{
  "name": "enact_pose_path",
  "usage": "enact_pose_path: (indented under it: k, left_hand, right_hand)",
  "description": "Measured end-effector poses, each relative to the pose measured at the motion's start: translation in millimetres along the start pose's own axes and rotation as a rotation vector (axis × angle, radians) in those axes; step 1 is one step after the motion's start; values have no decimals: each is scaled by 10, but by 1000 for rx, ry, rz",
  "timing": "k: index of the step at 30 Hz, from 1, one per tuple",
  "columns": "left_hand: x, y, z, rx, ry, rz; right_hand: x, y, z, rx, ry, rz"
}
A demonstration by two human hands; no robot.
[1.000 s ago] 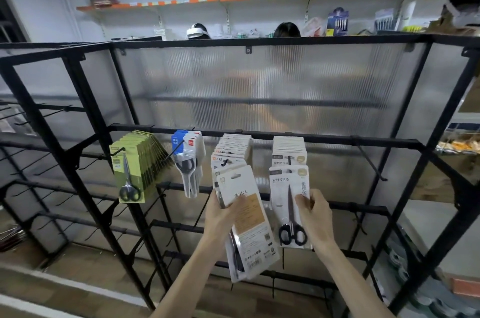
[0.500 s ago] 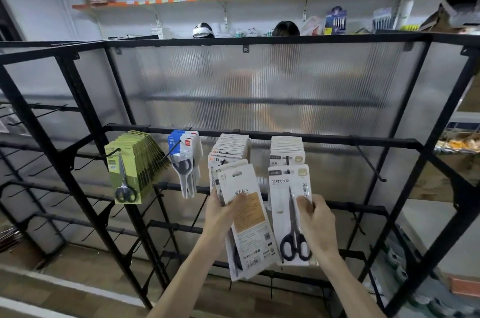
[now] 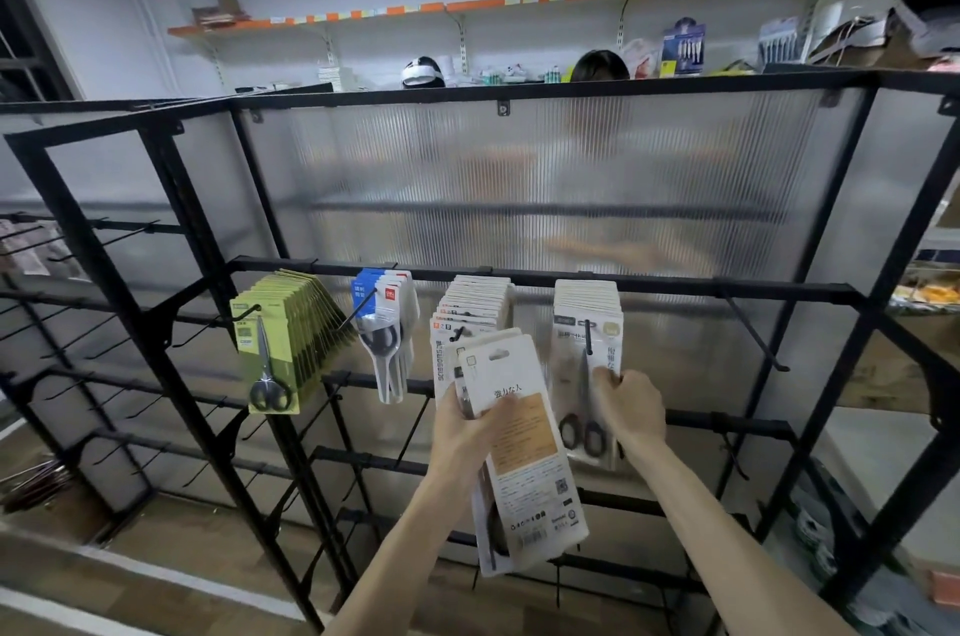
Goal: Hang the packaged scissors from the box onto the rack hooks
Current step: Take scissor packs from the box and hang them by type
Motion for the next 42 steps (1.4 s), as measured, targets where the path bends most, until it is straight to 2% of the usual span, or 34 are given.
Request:
enact_pose_path:
  k: [2,4,7,9,12,16,20,25,29,32,34,36,39,42]
  left_hand:
    - [-26,5,-34,-18,7,17]
    - [-39,31,-78,-29,23,38]
    - [-73,86,-213,-11,39,79]
    - [-100,121,-344,-23,63,91]
    - [-135,160,-524,-51,128,125]
    - [-197,207,-623,-71,118,183]
    - [-276,266,-628,-101,98,197]
    - [-331,283,-582,-234,89,230]
    - [-346,229,-458,-4,79,64]
    - [-370,177,-497,66,136,15]
    - [-365,149,-582,78,147,25]
    - [-358,157,-671,86,153,46]
    - [-337,209,-680,39,143,65]
    - [-340,203,-548,13,98,41]
  right_hand:
    - [-99,-43,12,-19,1,28]
    - [-409,-36,78,114,24,144]
    - [-916,49,59,291,271,235]
    - [-1015,9,53,298,308,265]
    - [-1013,-87,199,386,230,200]
    - [-1020,-222,391,466,136,95]
    - [-1088,-256,446,491,163,62]
    - [-1152,-322,506,734,181,-36]
    - [-1205,-307,684,709,107,36]
    - [-1220,-271,660,451,109,141]
    - [-1244,-251,528,345,172,144]
    - [-1293,-230,398,364,243,107]
    - [-1292,-238,307,316,231,104]
    - [-1252,-286,319,502,164,81]
Point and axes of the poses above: each hand's wrist, its own x-axis towards the middle knuckle, its own z-axis out of the back of the hand, y = z × x, the point moved 4 cm from there along x, towards the middle knuckle, and after that the axes turned 7 degrees about y, right-handed, at the moved point
